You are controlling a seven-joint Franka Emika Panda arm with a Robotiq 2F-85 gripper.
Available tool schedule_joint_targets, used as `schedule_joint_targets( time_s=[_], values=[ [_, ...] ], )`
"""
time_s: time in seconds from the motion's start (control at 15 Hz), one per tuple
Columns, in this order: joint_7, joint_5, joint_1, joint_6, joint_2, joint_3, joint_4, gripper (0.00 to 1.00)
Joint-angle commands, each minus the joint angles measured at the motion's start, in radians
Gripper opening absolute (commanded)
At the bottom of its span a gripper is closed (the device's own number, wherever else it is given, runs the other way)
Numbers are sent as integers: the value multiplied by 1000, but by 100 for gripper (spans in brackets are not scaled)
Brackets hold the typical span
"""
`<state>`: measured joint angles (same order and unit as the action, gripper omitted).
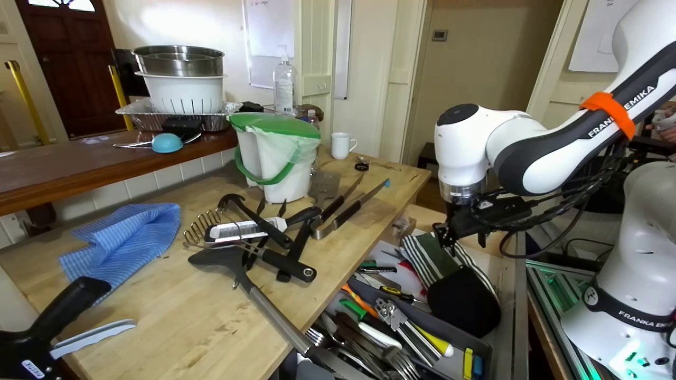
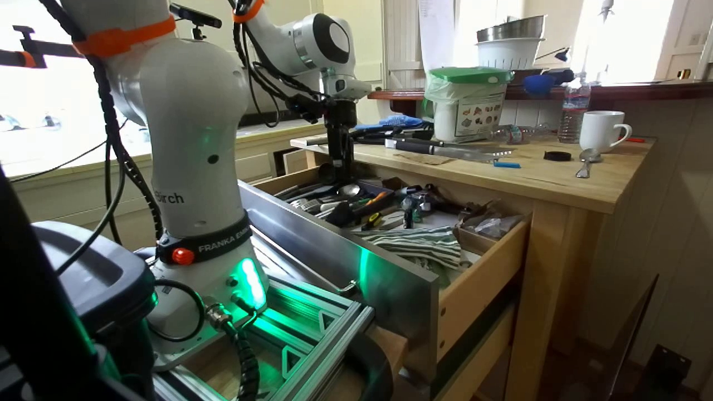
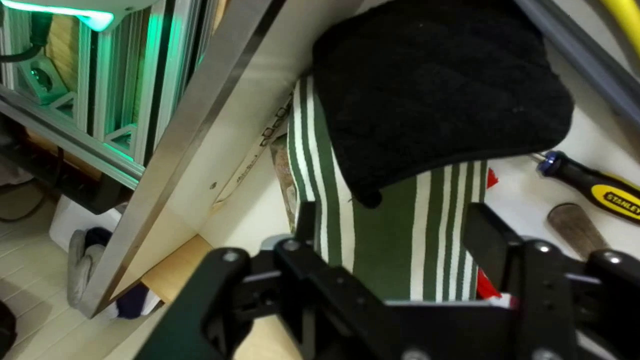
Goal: Put the towel in the drawer
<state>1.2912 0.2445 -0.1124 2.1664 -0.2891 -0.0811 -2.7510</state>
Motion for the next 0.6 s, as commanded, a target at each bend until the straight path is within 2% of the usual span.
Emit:
schedule_joint_targets(
  time_s=[0.0, 0.2, 0.33, 0.47, 0.53],
  values=[
    [34, 137, -9, -17, -73, -30, 5, 100],
    [-24, 281, -16, -66, -162, -39, 18, 100],
    [-152, 324, -9, -85, -223, -15, 29, 100],
    [-297, 342, -9, -52, -262, 21, 46, 100],
    [-187, 311, -18, -53, -209, -16, 45, 100]
  ],
)
